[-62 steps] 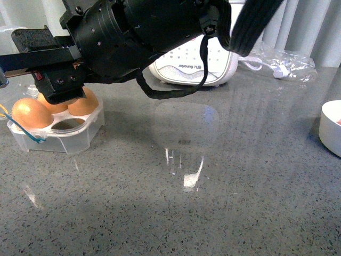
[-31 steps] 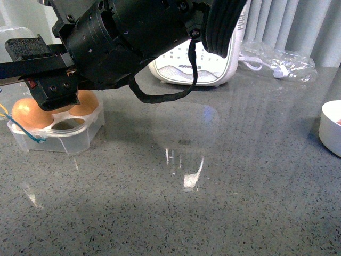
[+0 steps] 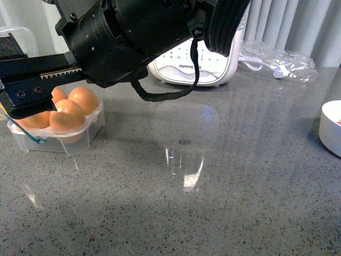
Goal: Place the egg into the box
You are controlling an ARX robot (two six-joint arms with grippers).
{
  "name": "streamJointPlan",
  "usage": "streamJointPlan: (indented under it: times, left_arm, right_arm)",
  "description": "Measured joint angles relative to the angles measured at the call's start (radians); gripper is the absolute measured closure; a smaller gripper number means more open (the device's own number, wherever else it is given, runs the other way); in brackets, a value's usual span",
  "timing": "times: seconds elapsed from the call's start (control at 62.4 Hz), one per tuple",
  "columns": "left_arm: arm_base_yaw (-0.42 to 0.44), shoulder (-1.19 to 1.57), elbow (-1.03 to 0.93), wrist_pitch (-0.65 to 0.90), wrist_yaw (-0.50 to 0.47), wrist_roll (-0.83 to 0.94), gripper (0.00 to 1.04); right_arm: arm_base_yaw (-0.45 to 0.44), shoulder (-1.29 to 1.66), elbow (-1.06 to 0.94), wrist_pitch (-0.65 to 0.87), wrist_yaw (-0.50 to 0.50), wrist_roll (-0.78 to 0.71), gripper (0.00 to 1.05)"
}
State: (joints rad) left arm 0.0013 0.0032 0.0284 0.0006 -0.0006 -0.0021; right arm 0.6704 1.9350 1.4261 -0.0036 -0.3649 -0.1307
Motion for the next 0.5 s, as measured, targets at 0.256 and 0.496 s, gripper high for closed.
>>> streamJointPlan:
  times: [0.256,0.496]
  left_arm:
    - [0.0,0.0,0.0,0.0,0.0,0.0,0.07]
    - [0.0,0.0,0.0,0.0,0.0,0.0,0.07]
  right_arm:
    - [-0.026,-0.028,-0.026,0.045,0.019,0.013,0.07]
    - [-0.107,-0.178,-0.16,0.197,0.171,0.051,0.07]
